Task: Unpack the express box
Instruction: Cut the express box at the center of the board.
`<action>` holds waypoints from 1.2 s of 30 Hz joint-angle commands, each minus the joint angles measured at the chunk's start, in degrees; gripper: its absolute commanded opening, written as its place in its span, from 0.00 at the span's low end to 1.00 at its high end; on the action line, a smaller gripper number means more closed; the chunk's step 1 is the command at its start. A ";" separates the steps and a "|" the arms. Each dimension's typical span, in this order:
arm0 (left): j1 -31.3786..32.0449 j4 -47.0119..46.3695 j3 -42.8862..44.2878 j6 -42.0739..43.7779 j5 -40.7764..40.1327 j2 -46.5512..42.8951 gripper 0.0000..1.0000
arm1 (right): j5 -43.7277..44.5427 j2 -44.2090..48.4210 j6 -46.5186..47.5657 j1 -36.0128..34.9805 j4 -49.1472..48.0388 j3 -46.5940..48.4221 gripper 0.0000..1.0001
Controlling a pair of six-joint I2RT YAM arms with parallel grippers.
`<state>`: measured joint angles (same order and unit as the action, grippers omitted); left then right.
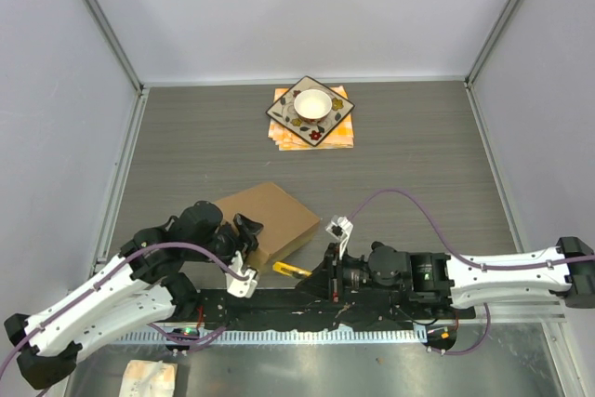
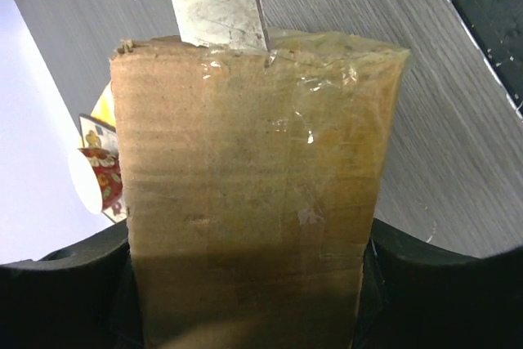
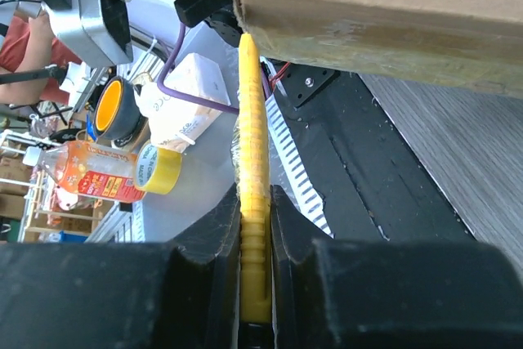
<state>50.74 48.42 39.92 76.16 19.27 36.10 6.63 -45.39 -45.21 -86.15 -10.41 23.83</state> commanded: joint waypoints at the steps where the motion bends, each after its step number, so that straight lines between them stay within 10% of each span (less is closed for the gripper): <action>1: 0.85 3.87 -0.98 8.99 -1.87 -0.67 0.12 | -8.36 0.03 -2.34 5.36 4.08 4.98 0.01; 36: 9.02 -1.84 5.87 -10.50 -8.27 8.37 0.14 | -18.31 -19.65 4.00 11.71 3.22 22.22 0.01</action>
<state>57.21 52.14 44.14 72.58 5.72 41.17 -13.17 -61.65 -38.89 -75.79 7.31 42.09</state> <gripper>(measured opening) 0.647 0.198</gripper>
